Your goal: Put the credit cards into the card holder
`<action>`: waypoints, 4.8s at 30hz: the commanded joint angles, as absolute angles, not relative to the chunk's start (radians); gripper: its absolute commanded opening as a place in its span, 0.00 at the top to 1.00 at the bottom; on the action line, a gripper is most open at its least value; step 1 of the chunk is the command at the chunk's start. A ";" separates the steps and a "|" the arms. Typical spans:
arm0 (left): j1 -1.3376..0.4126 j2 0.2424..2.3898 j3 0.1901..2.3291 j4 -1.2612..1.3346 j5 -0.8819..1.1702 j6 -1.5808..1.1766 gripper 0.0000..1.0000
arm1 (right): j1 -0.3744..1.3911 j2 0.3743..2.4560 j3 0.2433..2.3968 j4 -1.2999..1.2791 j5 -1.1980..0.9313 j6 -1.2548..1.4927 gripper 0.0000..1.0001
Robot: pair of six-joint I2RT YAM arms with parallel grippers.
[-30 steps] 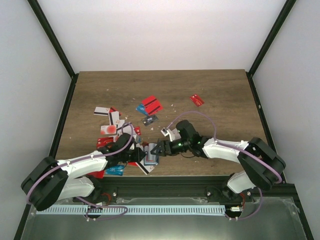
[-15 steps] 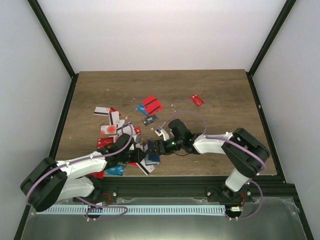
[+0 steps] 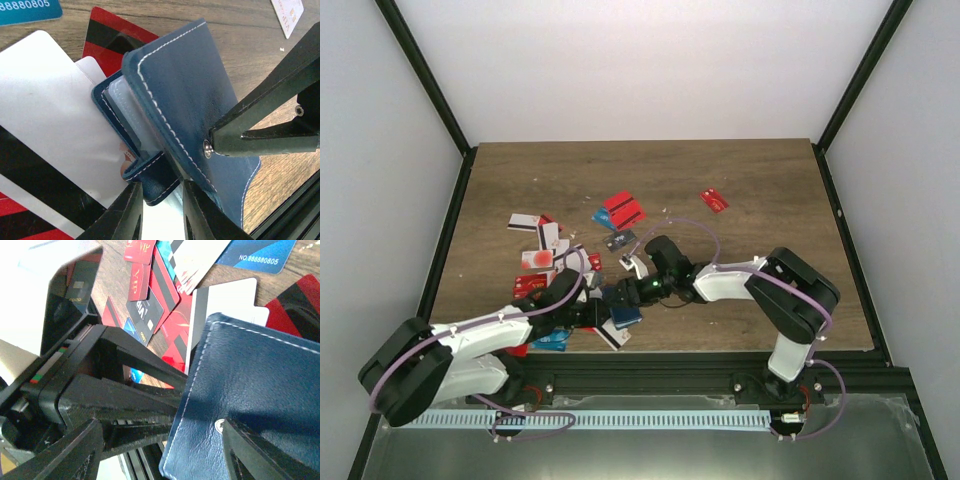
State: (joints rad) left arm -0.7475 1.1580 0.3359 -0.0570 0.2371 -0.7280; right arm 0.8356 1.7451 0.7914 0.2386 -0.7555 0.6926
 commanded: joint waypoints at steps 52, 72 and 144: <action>-0.974 1.462 0.462 0.130 0.004 -0.500 0.42 | 0.770 1.677 0.546 0.211 -0.676 0.623 0.37; -0.999 1.596 0.402 0.406 -0.024 -0.542 0.93 | 0.752 1.694 0.511 0.207 -0.694 0.622 0.38; -0.897 1.086 0.247 0.247 -0.028 -0.703 0.61 | 0.748 1.612 0.830 -0.094 -0.714 0.550 0.41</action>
